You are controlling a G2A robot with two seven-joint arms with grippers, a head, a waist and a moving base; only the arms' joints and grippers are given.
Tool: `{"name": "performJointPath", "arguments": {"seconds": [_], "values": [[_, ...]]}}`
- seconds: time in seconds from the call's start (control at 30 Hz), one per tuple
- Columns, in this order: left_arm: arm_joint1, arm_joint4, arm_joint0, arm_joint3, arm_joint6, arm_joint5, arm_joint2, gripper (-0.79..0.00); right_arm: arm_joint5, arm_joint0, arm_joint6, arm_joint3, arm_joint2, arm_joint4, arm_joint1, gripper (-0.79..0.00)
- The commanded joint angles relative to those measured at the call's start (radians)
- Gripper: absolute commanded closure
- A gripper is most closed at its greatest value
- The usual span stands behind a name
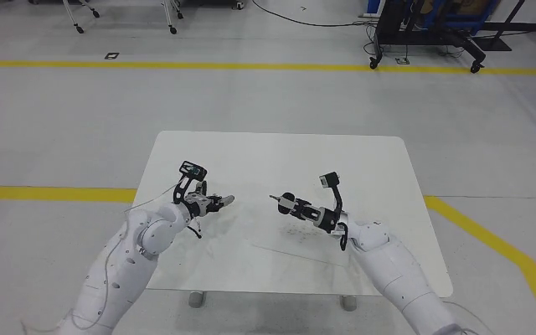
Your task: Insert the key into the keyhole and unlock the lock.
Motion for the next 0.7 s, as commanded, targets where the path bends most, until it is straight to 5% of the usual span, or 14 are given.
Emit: {"name": "performJointPath", "arguments": {"seconds": [0.0, 0.17, 0.37, 0.47, 0.67], "values": [[-0.006, 0.024, -0.014, 0.013, -0.01, 0.032, 0.022, -0.502, 0.0, 0.0, 0.0, 0.0, 0.0, 0.0, 0.0, 0.0], [-0.017, 0.043, -0.045, 0.046, -0.036, 0.059, 0.051, -0.394, 0.0, 0.0, 0.0, 0.0, 0.0, 0.0, 0.0, 0.0], [-0.02, 0.051, -0.038, 0.039, -0.039, 0.072, 0.048, -0.379, 0.0, 0.0, 0.0, 0.0, 0.0, 0.0, 0.0, 0.0], [-0.019, 0.057, -0.031, 0.035, -0.048, 0.086, 0.041, -0.259, 0.0, 0.0, 0.0, 0.0, 0.0, 0.0, 0.0, 0.0], [-0.021, 0.096, -0.022, 0.024, -0.073, 0.12, 0.046, -0.268, 0.0, 0.0, 0.0, 0.0, 0.0, 0.0, 0.0, 0.0]]}}
